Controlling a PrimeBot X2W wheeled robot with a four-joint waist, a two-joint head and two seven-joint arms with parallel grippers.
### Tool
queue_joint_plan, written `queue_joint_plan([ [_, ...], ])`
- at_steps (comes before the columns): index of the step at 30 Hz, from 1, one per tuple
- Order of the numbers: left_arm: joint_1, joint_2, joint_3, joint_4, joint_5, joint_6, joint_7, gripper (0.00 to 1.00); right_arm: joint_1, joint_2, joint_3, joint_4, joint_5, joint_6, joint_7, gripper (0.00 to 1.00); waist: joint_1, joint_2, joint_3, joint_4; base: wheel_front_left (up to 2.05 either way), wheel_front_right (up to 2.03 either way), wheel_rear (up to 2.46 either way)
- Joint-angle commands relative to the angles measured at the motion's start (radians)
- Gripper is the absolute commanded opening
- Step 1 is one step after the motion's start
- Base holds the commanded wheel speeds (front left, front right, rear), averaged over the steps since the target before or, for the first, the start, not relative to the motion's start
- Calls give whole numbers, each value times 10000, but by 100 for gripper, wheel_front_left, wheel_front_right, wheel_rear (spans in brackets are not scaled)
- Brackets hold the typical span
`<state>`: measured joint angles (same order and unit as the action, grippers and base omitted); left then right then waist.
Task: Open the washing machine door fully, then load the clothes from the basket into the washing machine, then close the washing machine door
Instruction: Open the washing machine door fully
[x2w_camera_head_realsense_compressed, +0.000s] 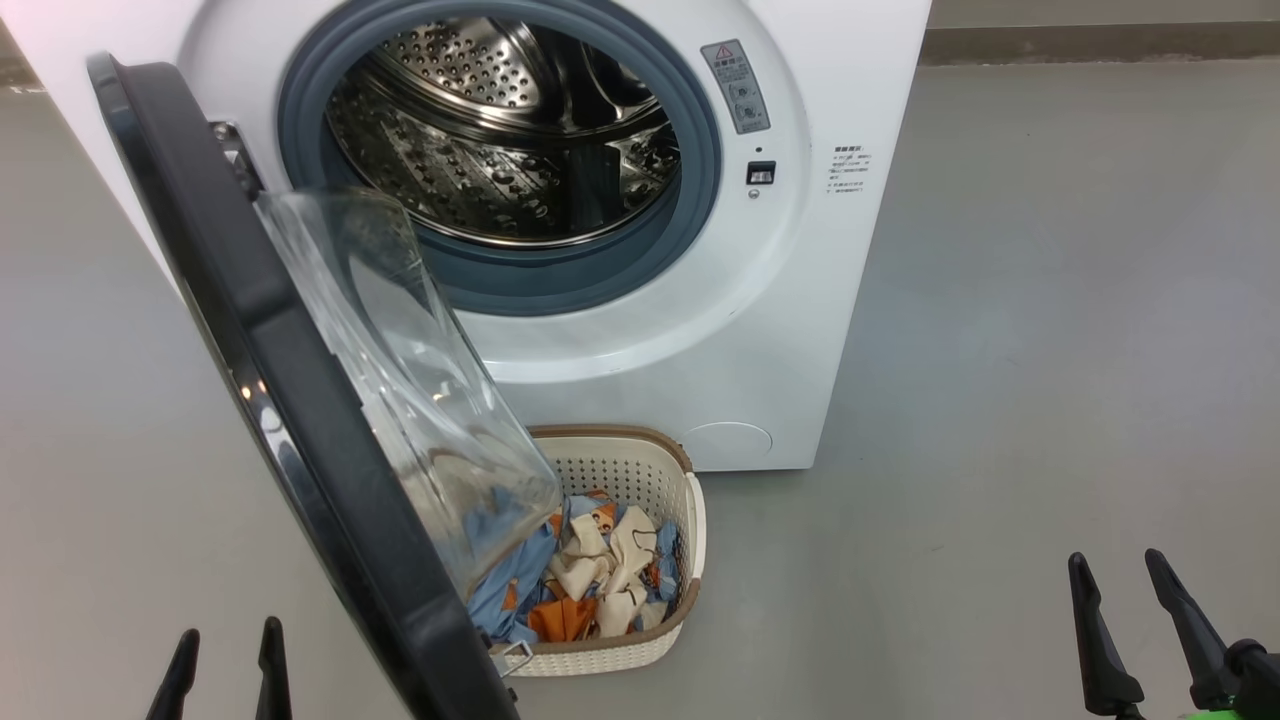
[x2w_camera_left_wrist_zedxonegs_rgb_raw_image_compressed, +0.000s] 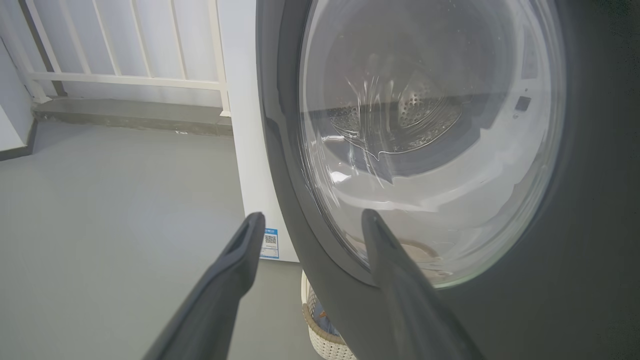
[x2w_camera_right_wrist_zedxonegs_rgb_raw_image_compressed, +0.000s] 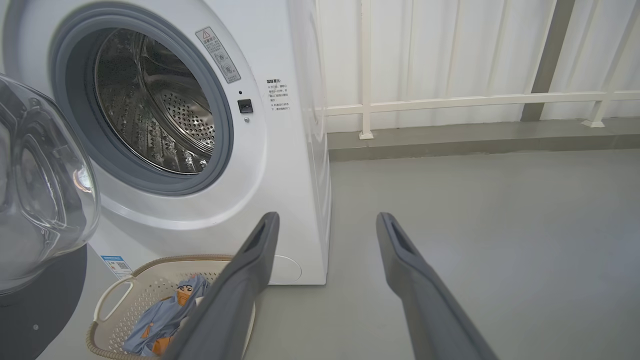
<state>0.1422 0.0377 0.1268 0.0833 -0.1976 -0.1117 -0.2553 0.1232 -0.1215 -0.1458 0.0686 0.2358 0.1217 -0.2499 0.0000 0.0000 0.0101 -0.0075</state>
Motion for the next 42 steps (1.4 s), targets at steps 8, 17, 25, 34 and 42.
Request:
queue_joint_plan([
  [8,-287,125,335,-301,29,-34,-65,100,-265,-184,277,-281,-14,90,-118,100,0,0,11,84,0,0,0],
  [17,-270,125,348,-326,28,-21,-65,100,-267,-220,326,-275,1,90,-118,100,0,0,21,114,0,0,0],
  [25,-284,125,302,-270,-67,-22,-65,0,-289,-230,337,-280,17,90,-118,100,0,0,48,130,0,0,0],
  [34,-323,125,342,-266,-145,68,-65,0,-292,-239,346,-306,56,90,-118,100,0,0,82,173,0,0,0],
  [42,-569,125,775,-693,-280,416,-65,0,-296,-283,372,-319,23,90,-118,100,0,0,113,270,0,0,0],
])
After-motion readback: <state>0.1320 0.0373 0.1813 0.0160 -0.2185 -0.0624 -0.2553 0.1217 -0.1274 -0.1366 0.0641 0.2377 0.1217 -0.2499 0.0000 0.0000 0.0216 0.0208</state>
